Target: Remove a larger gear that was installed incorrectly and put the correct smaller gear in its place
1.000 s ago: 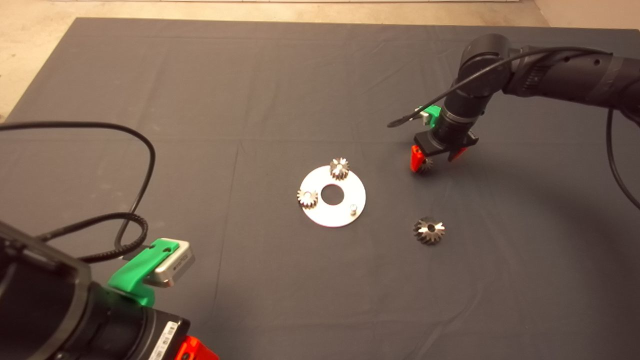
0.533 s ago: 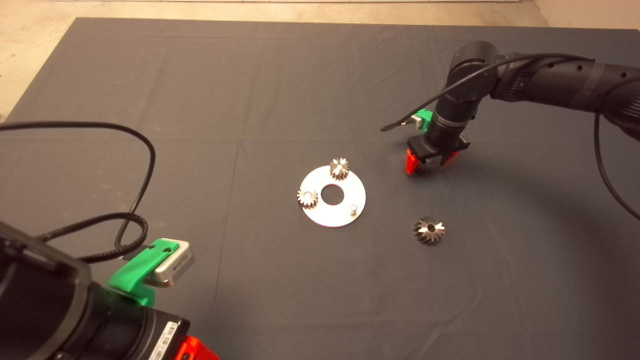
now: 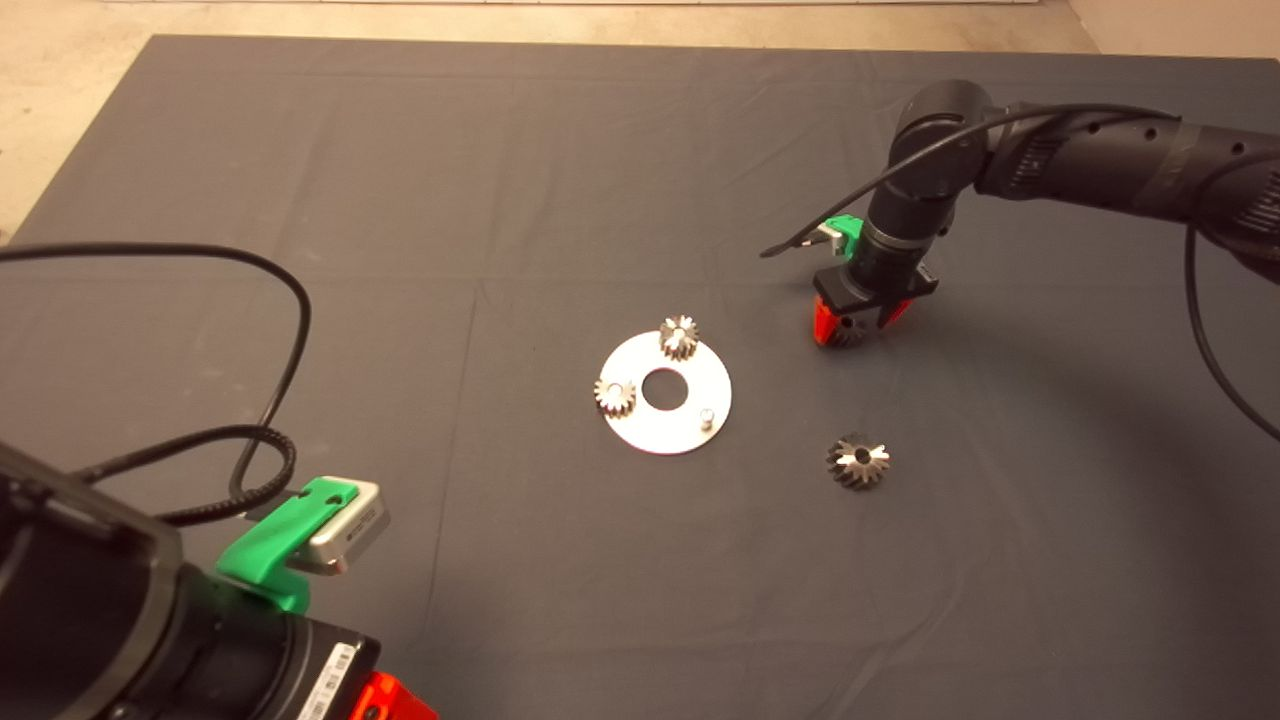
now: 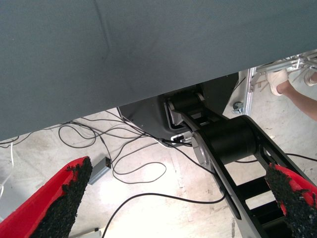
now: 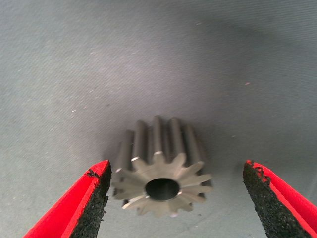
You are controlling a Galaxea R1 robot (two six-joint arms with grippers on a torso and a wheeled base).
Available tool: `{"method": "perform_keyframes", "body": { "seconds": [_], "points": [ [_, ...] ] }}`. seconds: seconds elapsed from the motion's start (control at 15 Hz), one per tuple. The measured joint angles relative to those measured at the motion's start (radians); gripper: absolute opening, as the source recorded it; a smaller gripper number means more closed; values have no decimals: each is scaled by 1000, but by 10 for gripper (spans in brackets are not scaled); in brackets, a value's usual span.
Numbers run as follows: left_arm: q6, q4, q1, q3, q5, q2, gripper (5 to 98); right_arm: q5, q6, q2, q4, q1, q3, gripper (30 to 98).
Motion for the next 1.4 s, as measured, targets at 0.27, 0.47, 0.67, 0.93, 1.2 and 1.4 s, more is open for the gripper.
{"method": "perform_keyframes", "body": {
  "seconds": [0.27, 0.47, 0.67, 0.93, 1.2, 1.4],
  "points": [
    [0, 0, 0, 0, 0, 0, 909, 0, 0, 0, 0, 0, -6, 659],
    [0, 0, 0, 0, 0, 0, 909, 1, 0, 4, 0, 0, -8, 613],
    [0, 0, 0, 0, 0, 0, 909, 3, -1, 5, 0, -3, -10, 570],
    [0, 0, 0, 0, 0, 0, 909, 5, -1, 5, 0, -5, -13, 527],
    [0, 0, 0, 0, 0, 0, 909, 5, 0, 5, 0, -6, -13, 484],
    [0, 0, 0, 0, 0, 0, 909, 5, -1, 6, 0, -5, -13, 464]
  ]
}}
